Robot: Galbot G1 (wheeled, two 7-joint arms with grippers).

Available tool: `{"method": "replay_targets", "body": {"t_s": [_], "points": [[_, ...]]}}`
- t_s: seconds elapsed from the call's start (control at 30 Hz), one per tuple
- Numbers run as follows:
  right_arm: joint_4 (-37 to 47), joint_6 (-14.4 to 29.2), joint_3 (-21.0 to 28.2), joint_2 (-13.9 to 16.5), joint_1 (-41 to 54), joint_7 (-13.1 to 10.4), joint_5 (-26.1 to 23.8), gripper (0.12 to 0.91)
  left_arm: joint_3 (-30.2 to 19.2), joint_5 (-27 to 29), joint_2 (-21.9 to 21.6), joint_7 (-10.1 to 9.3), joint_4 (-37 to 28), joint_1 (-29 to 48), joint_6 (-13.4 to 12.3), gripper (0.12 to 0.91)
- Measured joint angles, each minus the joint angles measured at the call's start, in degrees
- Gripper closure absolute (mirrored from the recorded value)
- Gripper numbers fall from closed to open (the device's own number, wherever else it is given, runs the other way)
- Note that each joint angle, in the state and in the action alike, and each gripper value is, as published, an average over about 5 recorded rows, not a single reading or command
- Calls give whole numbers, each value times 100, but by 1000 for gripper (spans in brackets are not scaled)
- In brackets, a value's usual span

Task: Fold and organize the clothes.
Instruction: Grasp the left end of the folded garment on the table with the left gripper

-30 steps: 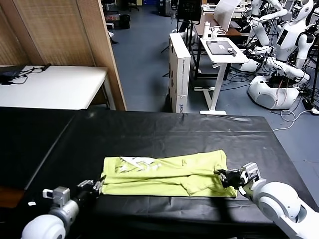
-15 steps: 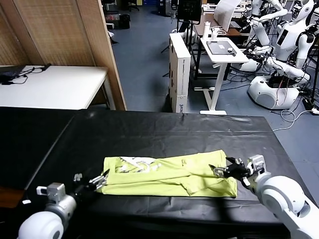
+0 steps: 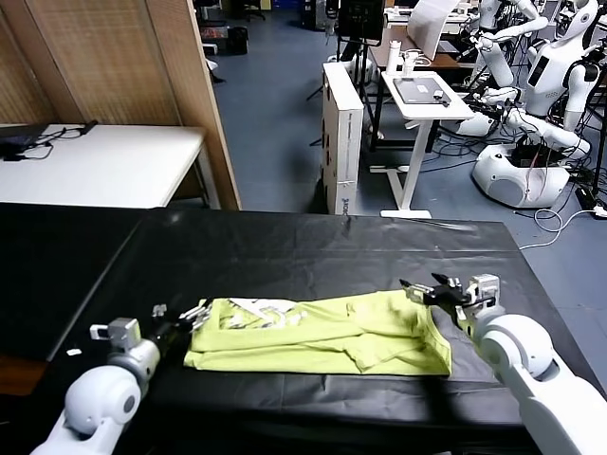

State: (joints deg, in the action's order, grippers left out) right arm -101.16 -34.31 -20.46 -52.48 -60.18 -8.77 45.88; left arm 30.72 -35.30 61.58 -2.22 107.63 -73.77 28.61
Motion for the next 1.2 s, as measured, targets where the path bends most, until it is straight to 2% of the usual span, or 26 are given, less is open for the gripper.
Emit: {"method": "replay_targets", "body": {"t_s": [0.23,0.3,0.43,0.53,0.7,0.83,0.93,1.2], "points": [[153,8,69,-115,26,20,-66,123,-8,77,15,3,18,-141,36,123],[171,10,74,-129,26,25,-70,152,-7,75,16,4,31,-152,43,123],[195,18,80,-136,27,42,-79,266,-8,70,19,19,24,-156,48,143],[203,23,81,-139,27,59,-85,367,-11,77,27,92,5,-165,31,255],[206,40,91,-158,22,85,-105,690,-22,41,32,227,40,-207,-22,595],[211,104,99,-197,6,97,-135,855,-31,3,37,248,63,-217,-84,823],[213,155,94,-223,-18,107,-160,881,-32,-5,40,246,59,-217,-139,886],[206,342,-20,-355,-101,-4,-164,881,12,-43,40,204,-23,-201,-256,884]]}}
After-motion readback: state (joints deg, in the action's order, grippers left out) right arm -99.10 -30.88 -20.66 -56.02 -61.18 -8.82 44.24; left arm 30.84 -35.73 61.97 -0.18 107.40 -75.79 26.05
